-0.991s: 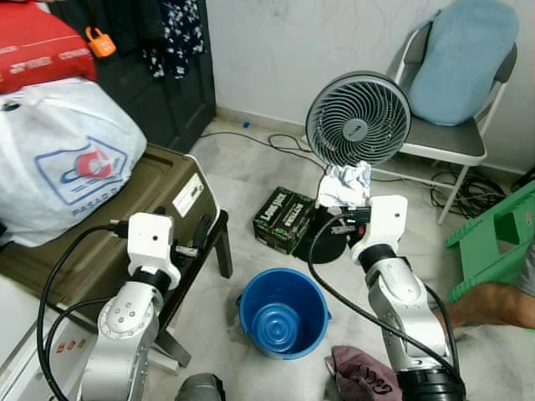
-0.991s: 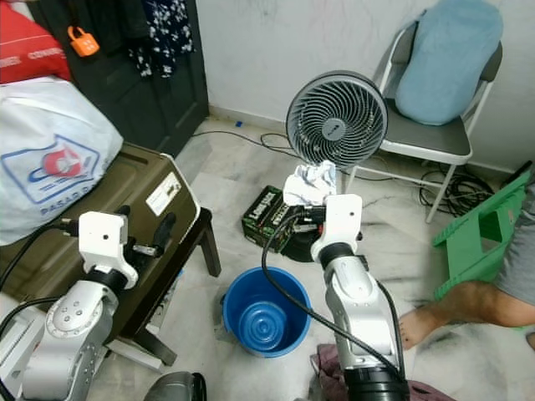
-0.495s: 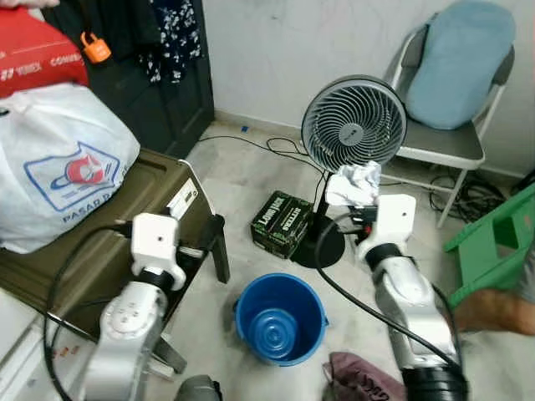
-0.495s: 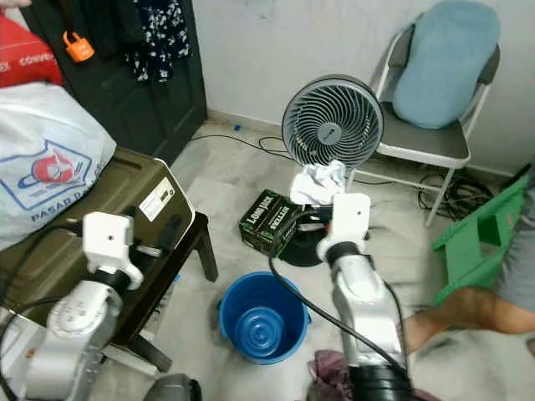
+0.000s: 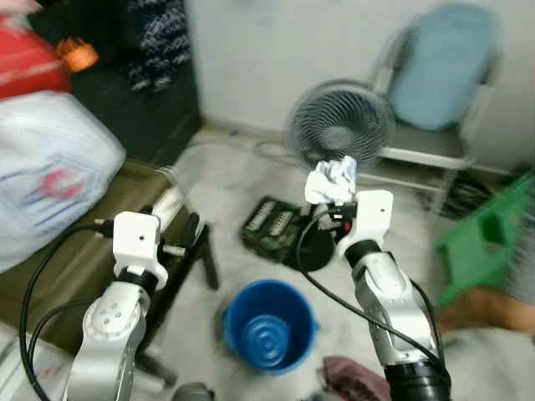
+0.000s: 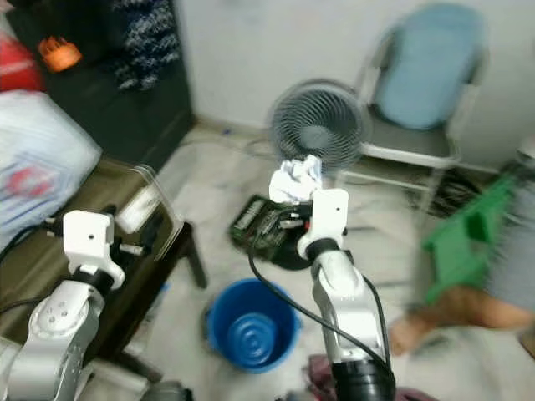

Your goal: Clean up the room

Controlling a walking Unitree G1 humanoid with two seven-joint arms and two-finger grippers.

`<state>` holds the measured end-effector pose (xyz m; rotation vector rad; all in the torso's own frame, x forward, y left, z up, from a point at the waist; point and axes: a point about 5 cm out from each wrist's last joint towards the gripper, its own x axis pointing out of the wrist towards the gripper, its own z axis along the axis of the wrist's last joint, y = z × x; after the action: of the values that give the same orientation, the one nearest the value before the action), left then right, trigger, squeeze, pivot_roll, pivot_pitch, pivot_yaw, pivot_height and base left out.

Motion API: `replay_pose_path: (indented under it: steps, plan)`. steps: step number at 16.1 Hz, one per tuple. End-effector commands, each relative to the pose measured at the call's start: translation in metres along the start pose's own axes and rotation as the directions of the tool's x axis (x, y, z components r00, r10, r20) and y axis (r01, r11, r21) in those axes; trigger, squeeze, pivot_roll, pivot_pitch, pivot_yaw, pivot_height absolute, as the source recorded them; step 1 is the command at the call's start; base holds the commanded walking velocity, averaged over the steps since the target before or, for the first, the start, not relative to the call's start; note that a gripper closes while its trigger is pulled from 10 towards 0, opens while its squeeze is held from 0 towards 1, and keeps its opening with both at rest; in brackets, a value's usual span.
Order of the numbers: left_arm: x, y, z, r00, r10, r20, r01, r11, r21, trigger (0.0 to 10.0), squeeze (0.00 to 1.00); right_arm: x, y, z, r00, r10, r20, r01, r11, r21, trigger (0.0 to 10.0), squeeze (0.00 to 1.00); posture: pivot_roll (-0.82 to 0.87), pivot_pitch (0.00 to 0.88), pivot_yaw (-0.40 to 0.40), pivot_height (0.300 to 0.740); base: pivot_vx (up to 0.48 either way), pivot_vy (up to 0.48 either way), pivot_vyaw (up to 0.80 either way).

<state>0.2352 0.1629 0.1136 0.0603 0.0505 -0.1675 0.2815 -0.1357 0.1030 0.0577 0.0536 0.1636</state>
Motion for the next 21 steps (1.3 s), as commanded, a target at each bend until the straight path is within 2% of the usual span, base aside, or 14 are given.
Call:
replay_pose_path:
  steps: [1, 3, 6, 8, 10, 11, 13, 16, 18, 21]
  plan:
    - [0.000, -0.004, 0.001, 1.000, -0.009, -0.003, 0.009, 1.000, 0.004, 10.0, 0.00, 0.000, -0.007, 0.001, 1.000, -0.024, 0.000, 0.024, 1.000, -0.002, 10.0, 0.00, 0.05, 0.047, -0.033, 0.740, 0.000, 0.000, 0.00]
    - [-0.001, -0.002, 0.003, 1.000, 0.007, 0.012, -0.007, 1.000, 0.009, 10.0, 0.00, 0.003, -0.005, 0.000, 1.000, -0.027, -0.007, 0.027, 1.000, 0.013, 10.0, 0.00, 0.07, 0.051, -0.038, 0.740, 0.000, 0.000, 0.00]
    - [-0.005, -0.005, 0.012, 0.995, -0.088, 0.043, 0.080, 0.981, 0.178, 10.0, 0.00, 0.008, -0.009, -0.010, 0.992, -0.100, -0.075, 0.102, 0.994, 0.028, 10.0, 0.00, 0.10, 0.063, -0.043, 0.740, 0.000, 0.000, 0.00]
    - [-0.012, -0.009, 0.014, 0.983, -0.185, 0.013, 0.172, 0.933, 0.315, 10.0, 0.00, 0.014, -0.013, -0.023, 0.975, -0.157, -0.155, 0.163, 0.986, 0.026, 10.0, 0.00, 0.13, 0.075, -0.040, 0.740, 0.000, 0.000, 0.00]
    - [-0.020, -0.011, 0.012, 0.972, -0.235, -0.011, 0.225, 0.914, 0.338, 10.0, 0.00, 0.016, -0.013, -0.032, 0.958, -0.194, -0.212, 0.200, 0.980, 0.005, 10.0, 0.00, 0.16, 0.094, -0.026, 0.740, 0.000, 0.000, 0.00]
    - [-0.033, -0.012, 0.010, 0.949, -0.312, -0.048, 0.305, 0.866, 0.397, 10.0, 0.00, 0.021, -0.017, -0.048, 0.921, -0.244, -0.303, 0.252, 0.968, -0.012, 10.0, 0.00, 0.19, 0.118, -0.008, 0.740, 0.000, 0.000, 0.00]
    - [-0.045, -0.009, 0.013, 0.937, -0.343, -0.070, 0.340, 0.847, 0.409, 10.0, 0.00, 0.024, -0.018, -0.062, 0.894, -0.270, -0.357, 0.284, 0.959, -0.015, 10.0, 0.00, 0.21, 0.141, 0.012, 0.740, 0.000, 0.000, 0.00]
    - [-0.056, -0.003, 0.018, 0.929, -0.363, -0.074, 0.358, 0.824, 0.439, 10.0, 0.00, 0.029, -0.014, -0.064, 0.893, -0.259, -0.367, 0.279, 0.960, 0.002, 10.0, 0.00, 0.24, 0.169, 0.035, 0.740, 0.000, 0.000, 0.00]
    - [-0.067, 0.001, 0.024, 0.912, -0.396, -0.111, 0.401, 0.799, 0.448, 10.0, 0.00, 0.038, -0.001, -0.067, 0.896, -0.205, -0.395, 0.243, 0.969, 0.049, 10.0, 0.00, 0.29, 0.199, 0.068, 0.740, 0.000, 0.000, 0.00]
    - [-0.078, 0.007, 0.031, 0.906, -0.399, -0.144, 0.419, 0.788, 0.451, 10.0, 0.00, 0.042, 0.017, -0.081, 0.869, -0.156, -0.470, 0.222, 0.971, 0.090, 10.0, 0.00, 0.33, 0.217, 0.096, 0.740, 0.000, 0.000, 0.00]
